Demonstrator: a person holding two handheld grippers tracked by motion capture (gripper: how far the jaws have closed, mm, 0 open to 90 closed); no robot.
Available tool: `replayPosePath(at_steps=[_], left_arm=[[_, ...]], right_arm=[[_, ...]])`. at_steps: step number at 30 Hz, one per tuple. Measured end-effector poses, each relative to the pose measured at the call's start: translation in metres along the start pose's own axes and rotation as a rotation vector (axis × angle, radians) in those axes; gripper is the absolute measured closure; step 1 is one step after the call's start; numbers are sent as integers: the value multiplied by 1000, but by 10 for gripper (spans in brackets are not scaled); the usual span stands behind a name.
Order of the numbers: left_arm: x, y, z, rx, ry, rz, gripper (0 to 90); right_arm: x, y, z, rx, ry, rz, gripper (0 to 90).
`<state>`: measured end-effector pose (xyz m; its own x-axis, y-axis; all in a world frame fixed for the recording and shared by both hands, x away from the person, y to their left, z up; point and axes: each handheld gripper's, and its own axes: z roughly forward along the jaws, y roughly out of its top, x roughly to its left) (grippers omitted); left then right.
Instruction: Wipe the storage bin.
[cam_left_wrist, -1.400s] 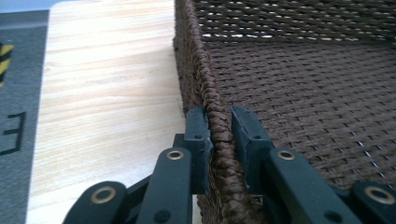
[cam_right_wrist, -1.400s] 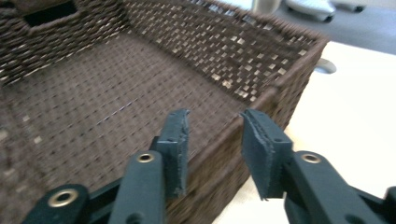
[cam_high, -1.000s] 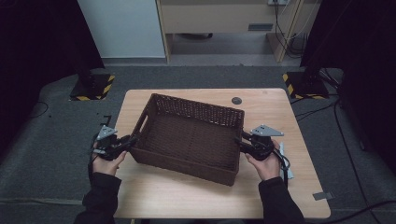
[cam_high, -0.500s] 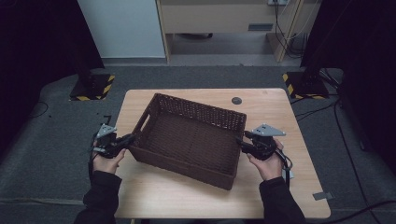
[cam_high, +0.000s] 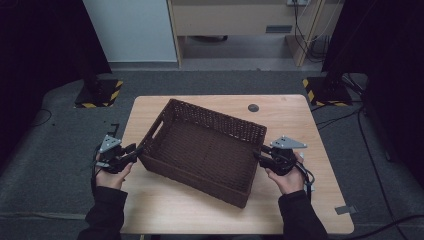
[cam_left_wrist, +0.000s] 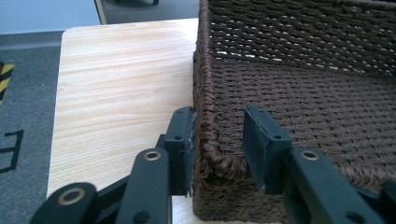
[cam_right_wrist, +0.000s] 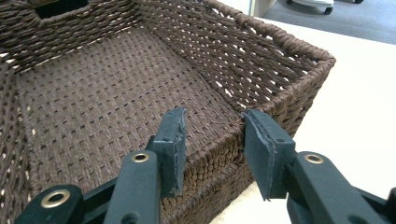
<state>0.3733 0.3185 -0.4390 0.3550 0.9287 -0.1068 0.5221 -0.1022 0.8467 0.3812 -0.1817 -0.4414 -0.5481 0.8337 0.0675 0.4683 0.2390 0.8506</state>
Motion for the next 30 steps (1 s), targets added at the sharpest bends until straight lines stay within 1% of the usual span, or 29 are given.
replayPosePath(at_steps=[4, 6, 7, 8, 9, 10, 12, 14, 15, 17, 18, 20, 21, 23, 26, 28, 30], left_arm=[[0, 2, 8, 11, 17, 0, 707], [1, 3, 12, 17, 19, -3, 730], [1, 3, 13, 23, 19, -2, 739], [2, 5, 14, 30, 15, -10, 748], [3, 5, 15, 31, 13, -15, 755], [4, 6, 16, 32, 19, -20, 776], [6, 6, 19, 28, 6, -36, 789], [6, 5, 19, 29, 7, -31, 785], [5, 5, 19, 28, 11, -23, 776], [4, 5, 18, 25, 21, -10, 718], [3, 5, 16, 21, 23, 0, 681], [0, 5, 9, 8, 37, 25, 645], [-1, 5, 6, 5, 38, 29, 615], [-3, 4, -2, -9, 32, 32, 601], [-8, 1, -7, -20, 26, 43, 579], [-11, 0, -7, -26, 26, 40, 557], [-13, -1, -4, -35, 39, 47, 533]], right_arm=[[0, 2, -2, 14, 5, -21, 568], [-1, 4, -1, 3, 1, -15, 546], [-3, 5, -1, -5, -12, -17, 539], [-3, 5, 0, -4, -18, -18, 532], [-5, 6, 2, -11, -33, -20, 530], [-6, 6, 3, -14, -38, -18, 528], [-9, 5, 6, -18, -56, -18, 517], [-11, 3, 10, -21, -42, -3, 528], [-11, 3, 10, -25, -39, -2, 536], [-10, 2, 10, -26, -39, -1, 546], [-10, 2, 9, -23, -39, 3, 547], [-9, 1, 8, -20, -40, 2, 547], [-8, 1, 6, -17, -39, 1, 547], [-7, 0, 4, -16, -34, 9, 546], [-5, -2, 0, -12, -29, 8, 543], [-4, -4, -3, -15, -27, 15, 540], [-2, -5, -4, -19, -30, 11, 537]])
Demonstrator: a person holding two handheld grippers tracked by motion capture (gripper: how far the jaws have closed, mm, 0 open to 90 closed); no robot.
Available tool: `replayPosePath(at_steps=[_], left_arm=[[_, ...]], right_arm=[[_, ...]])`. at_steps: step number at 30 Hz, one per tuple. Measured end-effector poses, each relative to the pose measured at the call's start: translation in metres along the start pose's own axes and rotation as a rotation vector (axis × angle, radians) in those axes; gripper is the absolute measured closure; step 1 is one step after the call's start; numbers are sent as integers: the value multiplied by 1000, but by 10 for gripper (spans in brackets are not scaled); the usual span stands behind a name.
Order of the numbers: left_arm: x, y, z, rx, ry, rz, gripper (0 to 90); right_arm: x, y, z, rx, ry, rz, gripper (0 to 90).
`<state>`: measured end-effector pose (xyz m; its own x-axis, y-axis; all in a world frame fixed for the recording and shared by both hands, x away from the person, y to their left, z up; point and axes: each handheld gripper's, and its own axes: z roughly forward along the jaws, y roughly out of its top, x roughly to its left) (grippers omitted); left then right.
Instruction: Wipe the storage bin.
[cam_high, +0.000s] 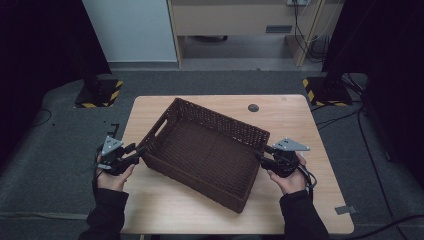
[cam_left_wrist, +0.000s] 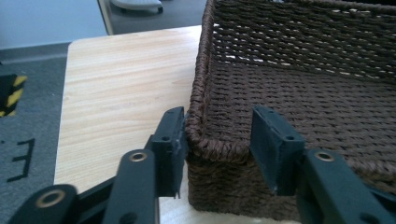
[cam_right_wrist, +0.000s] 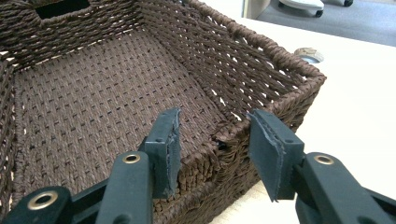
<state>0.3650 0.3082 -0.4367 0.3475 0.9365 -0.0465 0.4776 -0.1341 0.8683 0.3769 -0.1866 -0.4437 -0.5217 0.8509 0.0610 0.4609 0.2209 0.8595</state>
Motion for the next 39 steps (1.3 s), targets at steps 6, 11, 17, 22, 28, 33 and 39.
replayPosePath(at_steps=[6, 11, 17, 22, 28, 33, 39], left_arm=[[1, -1, 8, -4, 6, 5, 543], [3, 0, 14, -2, 2, 2, 551], [2, 1, 16, 2, 3, 6, 550], [-1, 5, 2, -10, -7, -7, 533], [-18, 6, -4, 5, -60, 15, 518], [-28, 4, 5, 14, -64, 55, 510], [-31, 4, 14, 21, -46, 114, 530]], right_arm=[[-3, 5, -2, -6, -6, -21, 500], [-12, 6, 2, -29, -45, -7, 479], [-15, 2, 10, -37, -18, 23, 489], [-11, 2, 8, -12, -24, 27, 504], [-6, 0, 1, -1, -15, 25, 497], [-6, 2, 0, 2, -20, 0, 486], [-11, 5, -1, -33, -52, 2, 447]])
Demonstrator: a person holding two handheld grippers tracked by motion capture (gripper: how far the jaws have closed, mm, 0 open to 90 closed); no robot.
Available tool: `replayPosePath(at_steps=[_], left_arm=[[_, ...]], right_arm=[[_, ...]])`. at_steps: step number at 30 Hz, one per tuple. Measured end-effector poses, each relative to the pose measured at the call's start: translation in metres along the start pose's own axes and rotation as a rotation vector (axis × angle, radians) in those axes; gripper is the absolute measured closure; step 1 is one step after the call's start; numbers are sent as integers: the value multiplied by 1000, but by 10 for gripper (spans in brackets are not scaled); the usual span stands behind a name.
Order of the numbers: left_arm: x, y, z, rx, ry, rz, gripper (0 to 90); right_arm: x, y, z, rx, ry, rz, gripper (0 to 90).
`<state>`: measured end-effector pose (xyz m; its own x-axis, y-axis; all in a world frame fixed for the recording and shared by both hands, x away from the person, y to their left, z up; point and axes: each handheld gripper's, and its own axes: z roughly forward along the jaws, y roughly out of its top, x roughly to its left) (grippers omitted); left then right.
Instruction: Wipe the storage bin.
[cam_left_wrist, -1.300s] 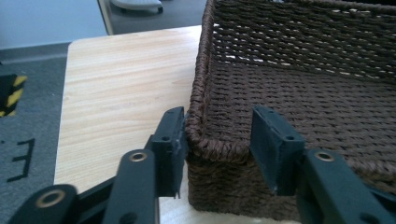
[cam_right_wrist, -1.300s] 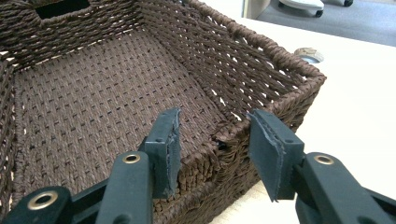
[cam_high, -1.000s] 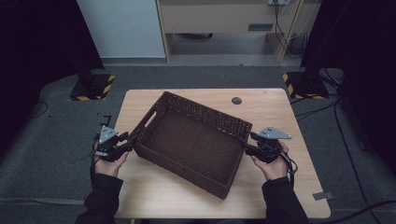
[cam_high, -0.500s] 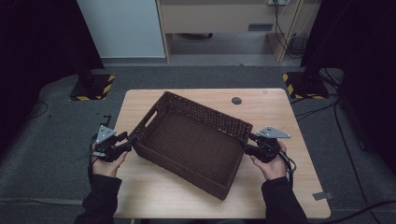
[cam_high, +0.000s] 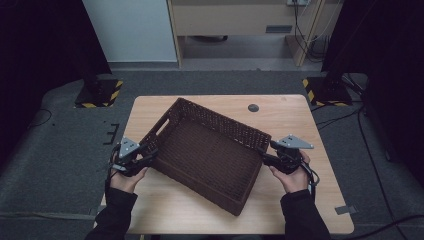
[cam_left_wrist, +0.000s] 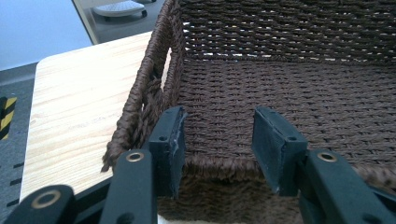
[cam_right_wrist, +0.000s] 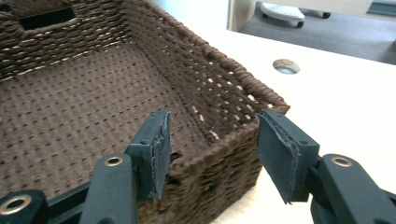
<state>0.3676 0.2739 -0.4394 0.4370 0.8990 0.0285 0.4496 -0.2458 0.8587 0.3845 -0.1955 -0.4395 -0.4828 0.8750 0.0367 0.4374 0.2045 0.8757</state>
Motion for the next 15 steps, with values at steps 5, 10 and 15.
replayPosePath(at_steps=[5, 10, 15], left_arm=[[4, -1, 5, -6, -4, -5, 565], [1, 1, 2, -1, -1, -24, 501], [-4, 2, -11, 2, 29, -32, 449]], right_arm=[[-3, -2, 6, 10, -7, 6, 434], [-2, -4, 9, 21, 12, 22, 452], [-3, -5, 7, 20, 18, 28, 454]])
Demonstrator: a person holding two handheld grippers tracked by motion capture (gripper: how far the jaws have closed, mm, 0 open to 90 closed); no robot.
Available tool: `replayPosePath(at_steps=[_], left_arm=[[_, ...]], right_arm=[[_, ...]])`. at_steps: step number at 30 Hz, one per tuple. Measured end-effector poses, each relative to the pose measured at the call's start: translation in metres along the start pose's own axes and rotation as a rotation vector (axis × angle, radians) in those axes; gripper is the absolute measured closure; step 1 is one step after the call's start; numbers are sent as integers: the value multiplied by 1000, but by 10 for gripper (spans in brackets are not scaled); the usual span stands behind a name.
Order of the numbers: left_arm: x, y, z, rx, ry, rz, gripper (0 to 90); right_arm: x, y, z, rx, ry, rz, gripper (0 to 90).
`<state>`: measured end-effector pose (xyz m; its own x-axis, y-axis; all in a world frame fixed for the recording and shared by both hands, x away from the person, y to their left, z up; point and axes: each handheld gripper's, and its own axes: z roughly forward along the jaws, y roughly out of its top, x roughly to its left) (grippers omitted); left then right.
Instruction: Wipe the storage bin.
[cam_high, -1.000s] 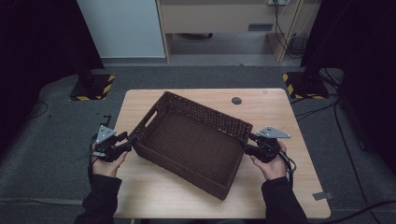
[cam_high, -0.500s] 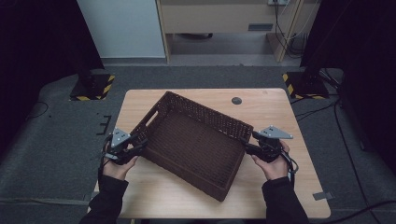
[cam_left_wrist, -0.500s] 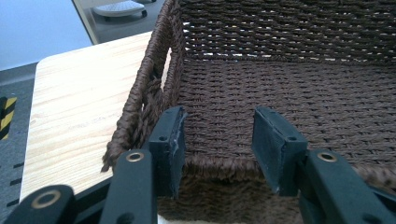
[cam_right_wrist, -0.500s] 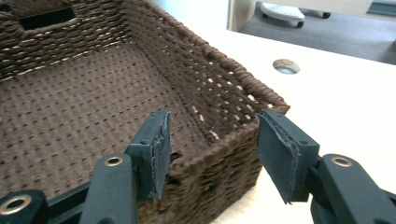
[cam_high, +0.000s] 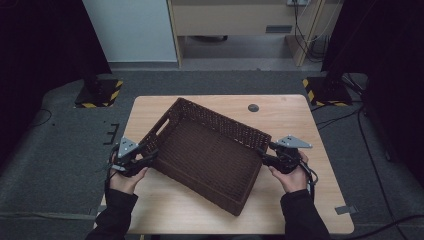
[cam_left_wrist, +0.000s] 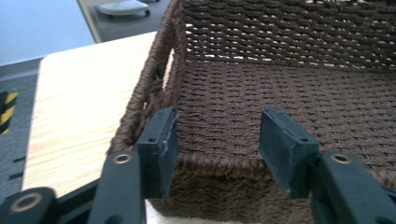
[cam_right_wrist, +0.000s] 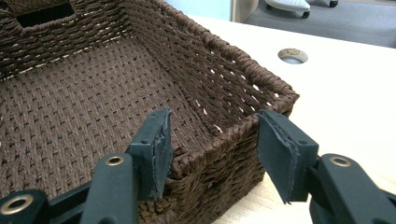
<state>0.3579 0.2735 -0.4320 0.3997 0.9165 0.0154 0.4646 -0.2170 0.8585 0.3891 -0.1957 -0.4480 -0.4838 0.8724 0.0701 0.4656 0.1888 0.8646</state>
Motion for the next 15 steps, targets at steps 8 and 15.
replayPosePath(at_steps=[8, 15], left_arm=[[-2, -3, -1, 7, 4, -25, 405], [10, -2, 8, -19, -1, -30, 417]], right_arm=[[3, 0, -2, 4, 5, 1, 466], [2, 6, -5, -10, -14, -23, 451]])
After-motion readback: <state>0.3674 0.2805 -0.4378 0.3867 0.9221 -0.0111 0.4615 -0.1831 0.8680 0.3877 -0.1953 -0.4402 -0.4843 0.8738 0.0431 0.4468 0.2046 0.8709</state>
